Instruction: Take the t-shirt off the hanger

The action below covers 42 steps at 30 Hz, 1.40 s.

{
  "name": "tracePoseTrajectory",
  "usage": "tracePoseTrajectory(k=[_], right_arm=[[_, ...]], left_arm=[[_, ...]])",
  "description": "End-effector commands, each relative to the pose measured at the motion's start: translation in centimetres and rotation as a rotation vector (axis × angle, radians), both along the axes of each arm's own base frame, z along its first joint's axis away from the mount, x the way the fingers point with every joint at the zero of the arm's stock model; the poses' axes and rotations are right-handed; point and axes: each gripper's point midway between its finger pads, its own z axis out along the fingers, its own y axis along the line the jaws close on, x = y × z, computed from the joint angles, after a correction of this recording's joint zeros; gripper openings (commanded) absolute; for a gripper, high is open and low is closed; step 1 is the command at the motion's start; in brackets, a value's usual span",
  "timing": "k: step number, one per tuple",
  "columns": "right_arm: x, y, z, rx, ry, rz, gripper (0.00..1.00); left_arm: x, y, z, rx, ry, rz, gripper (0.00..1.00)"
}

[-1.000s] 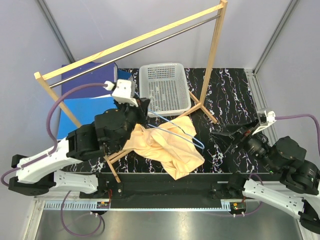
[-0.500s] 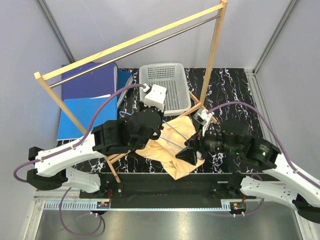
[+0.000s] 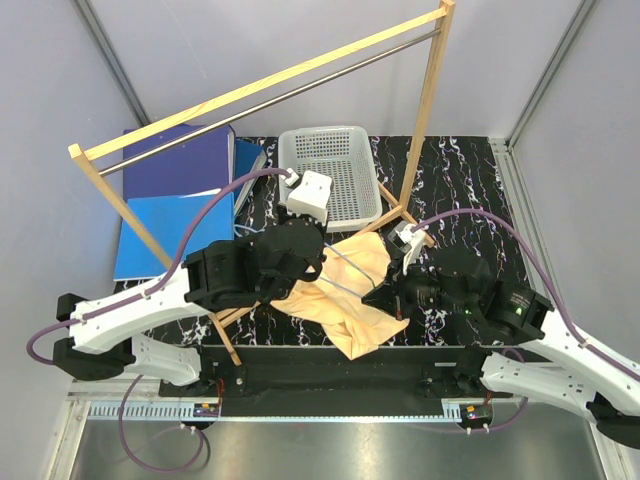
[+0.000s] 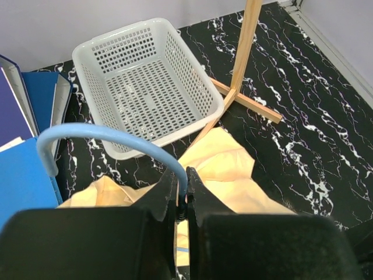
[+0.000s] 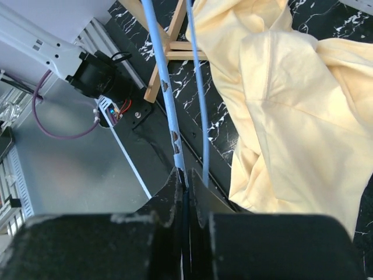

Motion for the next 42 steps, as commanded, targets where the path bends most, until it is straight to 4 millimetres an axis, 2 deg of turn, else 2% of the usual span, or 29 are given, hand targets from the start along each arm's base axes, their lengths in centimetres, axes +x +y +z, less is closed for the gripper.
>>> tracePoseTrajectory(k=[1,3,4,6,7,8,9,11,12,13,14,15,16,18,19,20,21,23,24,25,27,30,32,33,36,42], right_arm=[[1.1,0.2,1.7,0.100,-0.020,-0.080,0.00],[1.7,-0.3,1.9,0.114,-0.024,-0.131,0.00],[2.0,-0.5,1.7,0.121,-0.010,-0.161,0.00],[2.7,-1.1,1.5,0.128,-0.010,-0.223,0.00],[2.7,-1.2,1.6,0.141,0.004,-0.238,0.00],[2.9,-1.3,1.6,0.147,0.011,-0.259,0.00],[3.0,-1.3,1.5,0.147,0.021,-0.269,0.00],[3.7,-1.3,1.8,0.159,0.032,-0.316,0.00],[4.0,-1.3,2.3,0.168,0.030,-0.334,0.00],[4.6,-1.2,2.3,0.162,0.033,-0.357,0.00],[5.2,-1.4,2.5,0.165,0.029,-0.388,0.00],[5.6,-1.5,3.5,0.183,0.025,-0.406,0.00],[6.1,-1.4,3.7,0.190,0.040,-0.429,0.00],[7.6,-2.1,5.1,0.220,0.040,-0.475,0.00],[8.2,-2.3,5.7,0.236,0.032,-0.487,0.00],[9.2,-2.6,6.0,0.239,0.030,-0.506,0.00],[9.7,-3.0,7.2,0.264,0.012,-0.513,0.00],[10.8,-2.8,8.1,0.274,0.020,-0.498,0.00],[11.9,-3.8,9.5,0.301,0.003,-0.525,0.00],[12.6,-3.6,9.9,0.315,0.006,-0.522,0.00],[13.5,-4.3,11.6,0.355,-0.010,-0.527,0.00],[14.4,-4.9,13.1,0.384,-0.023,-0.554,0.00],[15.2,-5.5,13.5,0.402,-0.011,-0.578,0.00],[15.4,-5.6,14.2,0.423,-0.018,-0.575,0.00],[16.1,-5.5,14.5,0.440,0.001,-0.572,0.00],[17.0,-5.7,15.4,0.454,-0.018,-0.585,0.00]], left_arm=[[-0.3,0.0,3.1,-0.148,-0.004,-0.009,0.18],[-0.9,0.2,3.7,-0.180,0.004,-0.042,0.44],[-1.1,0.3,3.9,-0.194,0.008,-0.054,0.53],[-2.0,0.6,4.5,-0.236,0.019,-0.109,0.64],[-2.4,0.7,4.8,-0.257,0.024,-0.129,0.73],[-2.8,0.8,5.2,-0.284,0.026,-0.154,0.76],[-3.6,0.3,4.8,-0.293,0.045,-0.210,0.78],[-4.7,1.0,6.0,-0.360,0.036,-0.270,0.79],[-5.3,0.5,4.7,-0.351,0.059,-0.314,0.79],[-5.9,1.4,5.4,-0.400,0.055,-0.333,0.79],[-6.2,1.4,5.7,-0.436,0.055,-0.346,0.79],[-6.7,1.4,5.3,-0.464,0.075,-0.365,0.78],[-6.9,1.3,3.9,-0.457,0.093,-0.374,0.78],[-7.7,1.7,3.7,-0.499,0.104,-0.406,0.78],[-7.8,1.5,2.3,-0.479,0.121,-0.407,0.77],[-7.9,1.8,2.1,-0.484,0.127,-0.410,0.77],[-8.2,1.6,1.7,-0.488,0.144,-0.418,0.76],[-8.5,1.5,0.0,-0.469,0.175,-0.424,0.75],[-8.7,1.4,-0.7,-0.467,0.195,-0.429,0.75],[-8.8,1.3,-1.3,-0.462,0.207,-0.429,0.75],[-9.0,1.0,-3.1,-0.441,0.245,-0.427,0.75],[-9.5,0.7,-5.3,-0.423,0.303,-0.425,0.75],[-9.8,0.5,-6.3,-0.414,0.328,-0.432,0.74],[-9.9,0.4,-7.4,-0.404,0.353,-0.429,0.74],[-10.1,0.3,-8.9,-0.407,0.392,-0.409,0.72],[-10.5,0.2,-11.2,-0.392,0.432,-0.393,0.72]])
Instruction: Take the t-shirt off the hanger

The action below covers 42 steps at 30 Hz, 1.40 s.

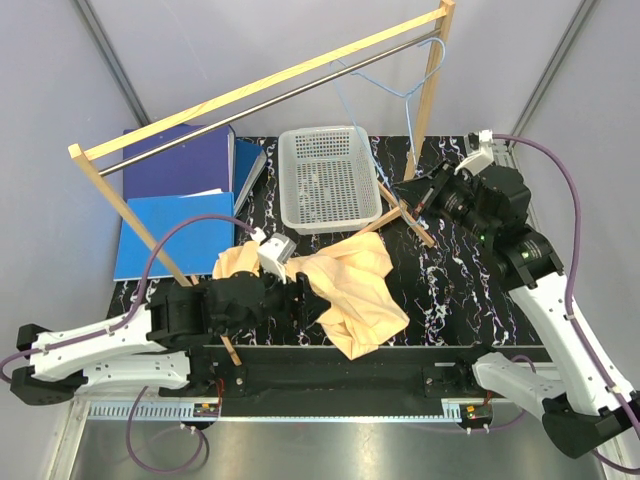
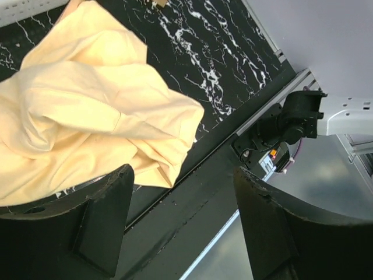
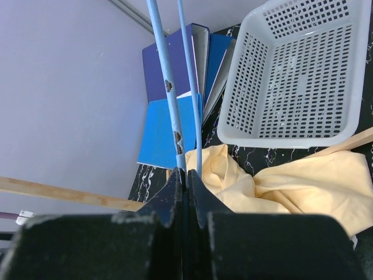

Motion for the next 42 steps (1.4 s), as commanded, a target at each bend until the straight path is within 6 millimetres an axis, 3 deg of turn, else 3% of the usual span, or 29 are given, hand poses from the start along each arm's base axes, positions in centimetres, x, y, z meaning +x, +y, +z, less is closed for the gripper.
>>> tracePoseTrajectory(k=[1,11,15,25,28,29,33,34,38,40,42], right_arm=[[0.4,0.2,4.1,0.055,-0.099,0.025,0.00],[1.1,-0.5,4.6,0.051,-0.123,0.000,0.00],[2.0,0.1,3.7,0.035,-0.099,0.024,0.00],[2.4,0.5,1.5,-0.006,-0.082,0.048,0.00],[1.9,0.0,0.9,-0.027,-0.090,0.042,0.23],[1.8,-0.2,0.3,-0.045,-0.077,0.038,0.41],[0.1,-1.2,-1.6,-0.093,-0.057,0.025,0.74],[-0.3,-1.4,-2.9,-0.107,-0.030,0.026,0.79],[-3.5,-2.6,-3.6,-0.123,-0.046,0.037,0.98],[-4.8,-3.2,-4.5,-0.140,-0.023,0.036,1.00],[-6.5,-4.0,-4.3,-0.136,-0.048,0.027,1.00]], left_arm=[[-0.6,-0.6,-0.3,-0.050,0.039,-0.005,0.72],[-1.1,-0.3,-4.4,0.018,0.099,0.012,0.73],[-1.0,-0.3,-5.4,0.047,0.099,0.020,0.73],[-0.8,-0.3,-5.5,0.048,0.108,0.035,0.75],[-0.7,-0.1,-5.7,0.054,0.104,0.044,0.75],[-0.7,-0.1,-5.6,0.053,0.105,0.049,0.75],[-0.7,0.0,-5.6,0.053,0.111,0.051,0.76],[-0.8,0.0,-5.7,0.061,0.105,0.043,0.76],[-0.2,0.6,-5.6,0.086,0.085,0.069,0.77],[-0.1,0.8,-5.8,0.097,0.077,0.074,0.78],[0.0,1.0,-5.8,0.110,0.072,0.082,0.78]])
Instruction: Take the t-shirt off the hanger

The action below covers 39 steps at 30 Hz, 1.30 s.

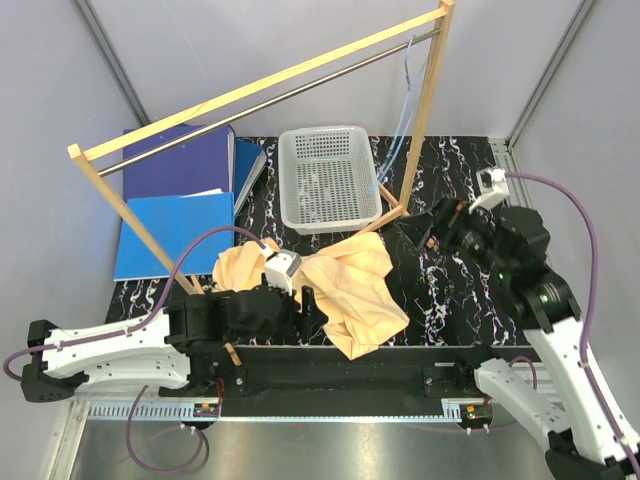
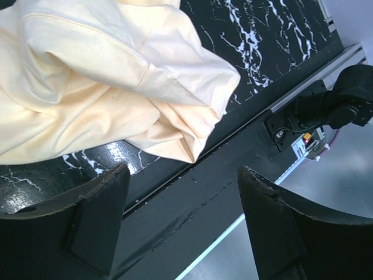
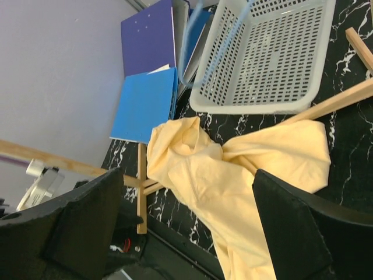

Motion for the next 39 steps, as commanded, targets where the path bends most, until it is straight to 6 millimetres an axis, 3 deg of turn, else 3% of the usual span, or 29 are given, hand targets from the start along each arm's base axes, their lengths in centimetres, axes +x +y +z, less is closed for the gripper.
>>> tracePoseTrajectory(k=[1,3,4,6,7,9,13,17,20,27,28,33,34,36,39], right_arm=[[-3.3,-1.6,-1.1,-0.037,-0.009,-0.003,1.00],[-4.6,-2.3,-1.6,-0.016,-0.005,-0.021,1.00],[-4.8,-2.2,-3.4,-0.015,0.039,-0.018,1.00],[-5.8,-1.8,-4.7,0.041,0.086,-0.001,1.00],[-5.8,-1.5,-7.0,0.050,0.144,-0.001,1.00],[-6.5,-0.6,-8.4,0.124,0.208,0.027,1.00],[-6.3,1.1,-14.0,0.203,0.388,0.061,1.00],[-5.8,2.1,-19.0,0.153,0.572,0.073,1.00],[-5.2,2.4,-21.2,0.090,0.618,0.022,1.00],[-8.0,7.9,-25.3,-0.014,0.688,0.143,1.00],[-7.8,7.9,-26.3,-0.044,0.692,0.117,1.00],[-8.5,9.8,-27.1,-0.024,0.684,0.158,0.98],[-8.9,10.2,-27.3,-0.021,0.691,0.174,0.95],[-8.8,10.9,-27.1,0.021,0.673,0.191,0.77],[-8.6,10.8,-27.9,0.014,0.672,0.169,0.66]], left_arm=[[0.9,0.4,0.7,0.010,-0.045,0.039,0.79],[1.0,0.7,0.5,0.022,-0.045,0.049,0.79],[1.0,0.7,0.4,0.025,-0.044,0.052,0.79],[1.1,1.0,0.0,0.042,-0.042,0.060,0.79],[1.2,1.1,-0.3,0.048,-0.039,0.074,0.79],[1.3,1.3,-0.5,0.057,-0.035,0.086,0.79],[1.0,1.0,-0.4,0.053,-0.015,0.075,0.79],[0.8,1.3,-0.8,0.056,-0.006,0.077,0.79],[0.8,1.5,-0.9,0.052,0.000,0.086,0.79],[0.6,1.9,-0.9,0.058,0.002,0.083,0.80],[0.7,2.1,-0.9,0.063,0.002,0.085,0.80],[0.7,3.0,-0.9,0.064,-0.002,0.100,0.80],[0.7,3.0,-0.7,0.058,-0.004,0.100,0.81],[0.8,3.1,-0.7,0.060,-0.011,0.102,0.81],[0.8,3.3,-0.5,0.059,-0.009,0.107,0.81]])
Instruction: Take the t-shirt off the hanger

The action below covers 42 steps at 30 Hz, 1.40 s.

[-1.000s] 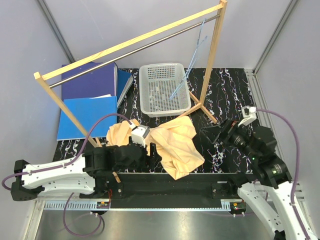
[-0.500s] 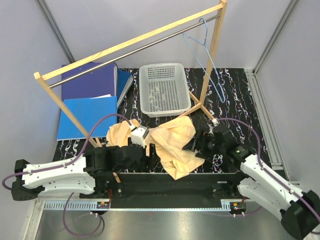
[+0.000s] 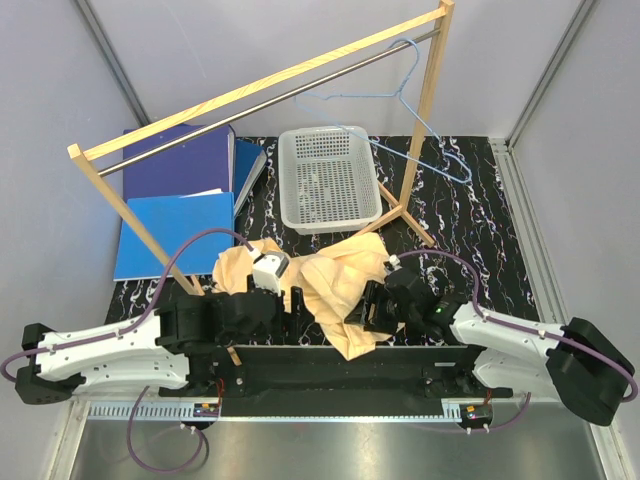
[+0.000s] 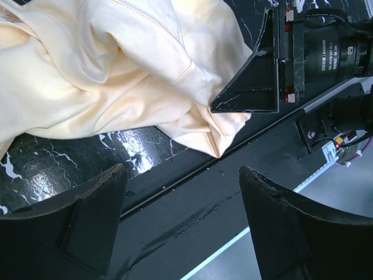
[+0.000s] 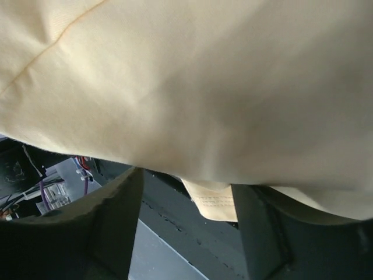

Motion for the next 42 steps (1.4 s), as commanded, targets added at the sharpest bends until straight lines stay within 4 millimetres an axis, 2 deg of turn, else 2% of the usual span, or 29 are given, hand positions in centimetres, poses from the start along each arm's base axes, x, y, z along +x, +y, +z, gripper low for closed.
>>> tracePoseTrajectory(k=[1,5,6,8,9,12,15,16,17,18,19,20,21,23,25,26,28,29,30,31,32,33,35,36,39,42], right_arm=[[2.1,1.3,1.0,0.062,-0.083,-0.063,0.62],[3.2,0.8,1.0,0.035,-0.139,-0.098,0.44],[3.5,0.7,1.3,0.032,-0.159,-0.100,0.32],[4.0,1.0,2.7,0.051,-0.200,-0.095,0.21],[3.8,1.4,4.0,0.082,-0.237,-0.061,0.09],[3.6,1.8,7.6,0.163,-0.314,-0.026,0.00],[3.1,1.8,10.2,0.217,-0.337,-0.013,0.00],[2.8,1.6,10.2,0.208,-0.326,-0.006,0.00],[2.4,1.2,10.1,0.180,-0.302,-0.004,0.05],[2.4,0.8,9.9,0.162,-0.290,-0.015,0.19],[2.3,0.4,9.6,0.140,-0.274,-0.026,0.49],[2.0,-0.4,8.7,0.091,-0.247,-0.037,0.66],[2.2,-1.1,8.7,0.066,-0.266,-0.058,0.77],[1.7,-2.5,8.0,0.002,-0.243,-0.076,0.90],[2.5,-4.4,9.2,-0.033,-0.291,-0.163,0.92],[2.2,-5.8,8.8,-0.083,-0.277,-0.186,0.94],[3.0,-8.3,11.4,-0.099,-0.352,-0.302,0.96],[2.5,-10.3,10.9,-0.156,-0.329,-0.358,0.96],[3.1,-12.5,12.1,-0.176,-0.384,-0.456,0.97],[3.2,-13.5,13.4,-0.174,-0.409,-0.493,0.96],[2.8,-14.9,13.4,-0.209,-0.414,-0.518,0.96],[2.9,-16.3,14.3,-0.213,-0.450,-0.572,0.98],[2.5,-17.6,15.4,-0.223,-0.474,-0.593,0.98],[2.4,-18.2,15.9,-0.210,-0.493,-0.613,0.98],[2.0,-19.0,17.0,-0.184,-0.518,-0.626,0.98],[1.7,-19.0,17.4,-0.162,-0.526,-0.618,0.98]], left_arm=[[0.4,0.0,1.0,-0.030,-0.019,0.024,0.81],[0.3,0.0,0.9,-0.025,-0.016,0.024,0.81],[0.3,-0.1,0.9,-0.028,-0.014,0.023,0.81],[0.2,-0.1,0.7,-0.024,-0.009,0.017,0.82],[0.2,-0.2,0.8,-0.021,-0.010,0.012,0.82],[0.5,-0.3,1.0,0.002,-0.044,-0.006,0.88],[1.3,-1.0,1.8,0.056,-0.117,-0.047,0.99],[1.6,-1.1,2.0,0.076,-0.136,-0.053,0.99],[2.2,-1.2,2.0,0.126,-0.180,-0.067,0.99],[2.6,-1.6,2.6,0.142,-0.205,-0.074,0.99],[3.0,-2.3,1.7,0.210,-0.217,-0.096,0.99],[3.4,-2.6,1.5,0.277,-0.257,-0.145,0.99],[3.5,-3.1,1.2,0.318,-0.269,-0.175,0.99],[3.7,-5.1,0.1,0.418,-0.287,-0.280,0.99],[4.0,-7.1,-1.1,0.487,-0.281,-0.342,0.99],[3.8,-7.8,-1.7,0.512,-0.278,-0.388,0.99],[3.9,-9.6,-2.1,0.508,-0.288,-0.427,0.99],[3.9,-10.3,-3.7,0.546,-0.278,-0.459,0.99],[4.2,-11.0,-3.9,0.546,-0.285,-0.460,0.99],[4.3,-11.5,-4.6,0.559,-0.280,-0.467,0.99],[4.7,-12.0,-4.9,0.567,-0.285,-0.462,0.99],[4.9,-12.4,-6.3,0.603,-0.272,-0.466,0.99],[5.2,-13.4,-6.8,0.607,-0.259,-0.474,0.99],[5.3,-13.9,-8.2,0.630,-0.241,-0.483,0.99],[5.0,-15.2,-10.4,0.636,-0.207,-0.516,0.99],[5.0,-15.2,-12.8,0.630,-0.157,-0.513,0.99]])
